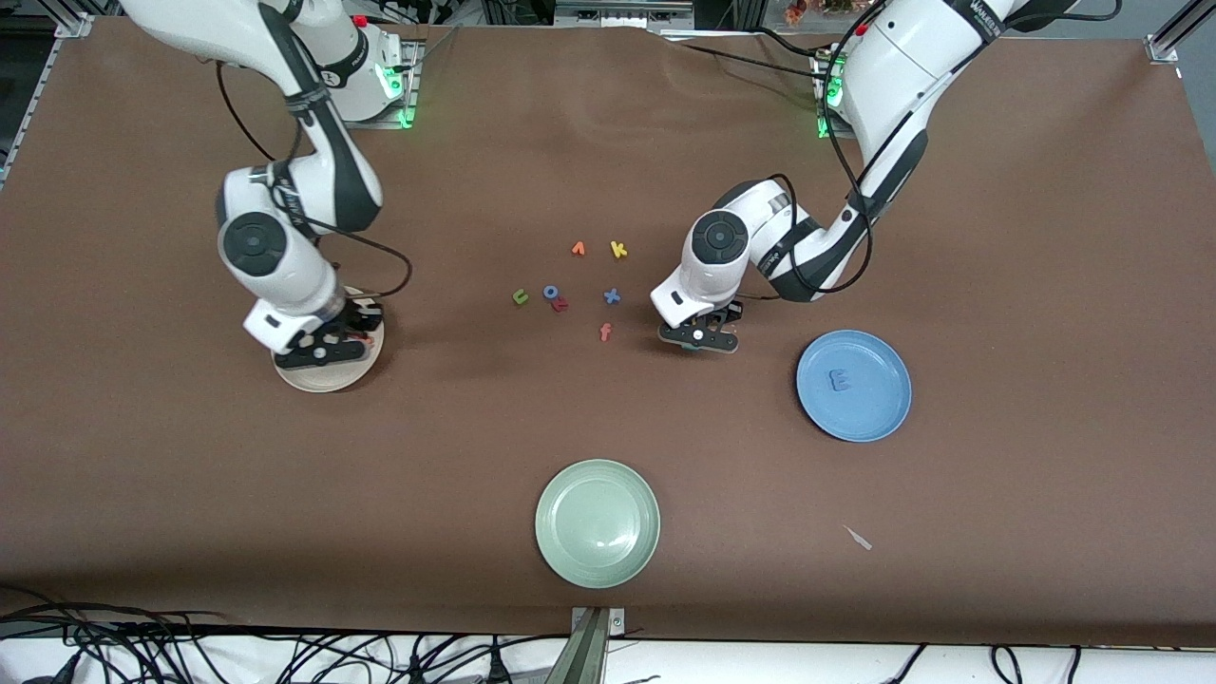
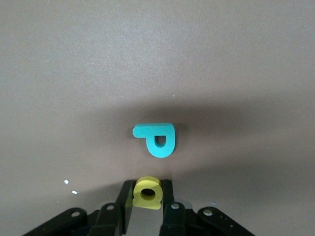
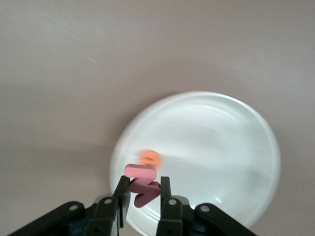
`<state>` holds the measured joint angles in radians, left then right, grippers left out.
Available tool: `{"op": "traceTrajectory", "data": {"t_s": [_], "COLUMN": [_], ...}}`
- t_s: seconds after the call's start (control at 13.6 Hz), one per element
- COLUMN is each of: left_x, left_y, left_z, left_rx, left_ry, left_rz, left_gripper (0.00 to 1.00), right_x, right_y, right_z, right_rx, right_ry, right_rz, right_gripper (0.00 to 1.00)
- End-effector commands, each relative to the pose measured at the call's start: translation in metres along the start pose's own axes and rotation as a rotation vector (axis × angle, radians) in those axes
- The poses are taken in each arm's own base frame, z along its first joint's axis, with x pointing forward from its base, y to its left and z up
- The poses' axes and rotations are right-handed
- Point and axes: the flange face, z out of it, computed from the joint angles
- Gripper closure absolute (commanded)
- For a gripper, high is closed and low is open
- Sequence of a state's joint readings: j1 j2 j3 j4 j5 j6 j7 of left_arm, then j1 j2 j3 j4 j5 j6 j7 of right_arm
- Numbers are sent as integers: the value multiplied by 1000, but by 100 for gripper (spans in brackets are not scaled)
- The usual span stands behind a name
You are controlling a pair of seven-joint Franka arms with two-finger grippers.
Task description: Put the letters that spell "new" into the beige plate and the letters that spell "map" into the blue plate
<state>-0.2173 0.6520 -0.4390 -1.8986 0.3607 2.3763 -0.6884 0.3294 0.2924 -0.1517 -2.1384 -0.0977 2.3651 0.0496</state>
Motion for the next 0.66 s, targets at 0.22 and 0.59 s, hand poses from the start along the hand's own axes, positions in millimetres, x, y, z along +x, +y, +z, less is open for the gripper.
{"op": "traceTrajectory", "data": {"t_s": [0.22,0.59], "left_x": [8,46], "left_y": [-7,-45], "left_z": [-19,-84], "left_rx": [23,122], "left_ry": [43,-23], "left_rz": [-10,46], "left_gripper": [92,92], "right_x": [-57,-55], "right_y": [35,27], "right_z": [0,0], "right_rx": [25,68], "right_ry": [-20,-20], "right_rz": [-33,15], "right_gripper": [57,28]}}
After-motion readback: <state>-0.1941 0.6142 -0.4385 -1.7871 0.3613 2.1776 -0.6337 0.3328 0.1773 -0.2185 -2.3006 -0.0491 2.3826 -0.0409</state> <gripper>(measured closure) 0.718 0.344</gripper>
